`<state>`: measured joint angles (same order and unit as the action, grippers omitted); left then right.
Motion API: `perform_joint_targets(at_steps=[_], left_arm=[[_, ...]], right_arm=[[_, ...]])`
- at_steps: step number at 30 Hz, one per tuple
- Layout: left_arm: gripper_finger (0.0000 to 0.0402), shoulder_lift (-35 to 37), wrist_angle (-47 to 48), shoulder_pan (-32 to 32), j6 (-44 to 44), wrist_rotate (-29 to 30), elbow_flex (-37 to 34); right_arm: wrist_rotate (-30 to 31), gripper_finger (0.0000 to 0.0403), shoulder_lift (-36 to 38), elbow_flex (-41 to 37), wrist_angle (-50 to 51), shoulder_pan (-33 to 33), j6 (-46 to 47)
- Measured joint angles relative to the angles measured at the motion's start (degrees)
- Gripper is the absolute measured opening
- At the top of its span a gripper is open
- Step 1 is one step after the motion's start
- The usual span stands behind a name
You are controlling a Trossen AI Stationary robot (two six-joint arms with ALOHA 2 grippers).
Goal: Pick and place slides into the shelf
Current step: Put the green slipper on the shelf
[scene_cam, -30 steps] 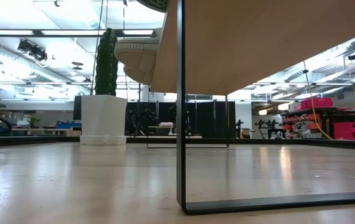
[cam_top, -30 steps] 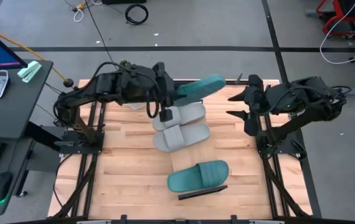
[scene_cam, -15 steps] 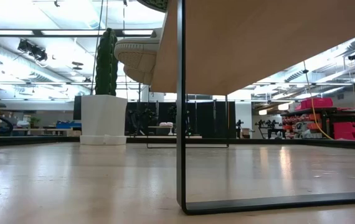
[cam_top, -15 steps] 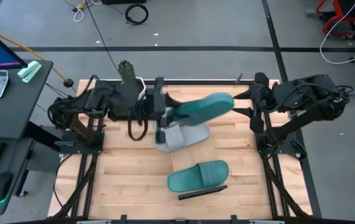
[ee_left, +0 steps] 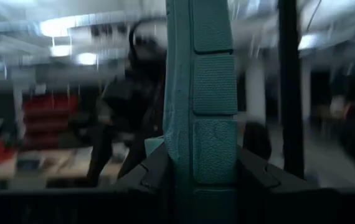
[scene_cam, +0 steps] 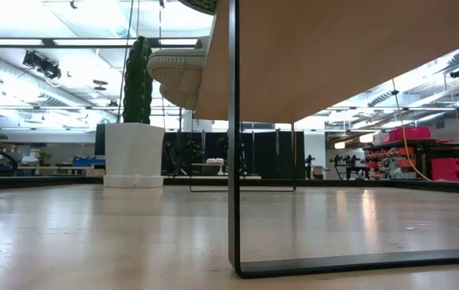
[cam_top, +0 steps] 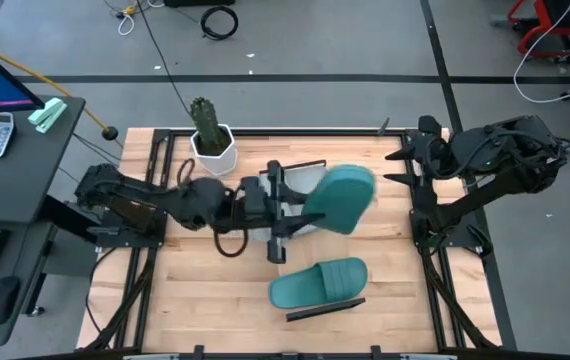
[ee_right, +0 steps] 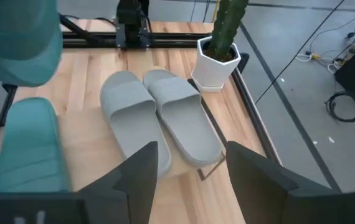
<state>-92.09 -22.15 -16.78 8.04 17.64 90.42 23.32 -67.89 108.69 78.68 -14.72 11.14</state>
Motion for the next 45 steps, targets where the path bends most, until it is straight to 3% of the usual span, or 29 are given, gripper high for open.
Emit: perform_joint_targets(at_steps=[9, 14, 21, 29, 35, 38, 45], left_arm=[[0.0116, 4.63, -43.28, 2.40, -0.12, -9.88, -26.51], [0.0116, 4.45, -55.80, 6.04, -3.97, -17.28, -34.62], [0.0115, 4.50, -64.27, 12.12, -10.52, -28.53, -37.96], [0.0114, 4.30, -67.38, 20.06, -19.64, -39.70, -38.02], [0.0114, 4.54, -67.98, 23.17, -23.32, -42.88, -37.97], [0.0114, 4.54, -67.96, 23.69, -24.88, -42.94, -37.97], [0.0117, 5.13, -67.95, 23.74, -27.66, -43.11, -37.96]], right_arm=[[-3.22, 0.0193, 0.63, 0.00, -2.36, -3.41, 8.86], [-3.55, 0.0193, -1.36, -0.27, -9.49, -6.75, 13.26], [-0.83, 0.0193, -5.81, -2.49, -15.43, -9.22, 17.90], [9.87, 0.0193, -7.52, -11.94, -31.39, -12.15, 19.47], [18.34, 0.0193, -7.36, -17.52, -42.01, -11.99, 18.03], [18.91, 0.0193, -7.33, -19.02, -46.87, -11.60, 16.74], [19.88, 0.0193, -7.46, -19.17, -47.10, -11.60, 16.76]])
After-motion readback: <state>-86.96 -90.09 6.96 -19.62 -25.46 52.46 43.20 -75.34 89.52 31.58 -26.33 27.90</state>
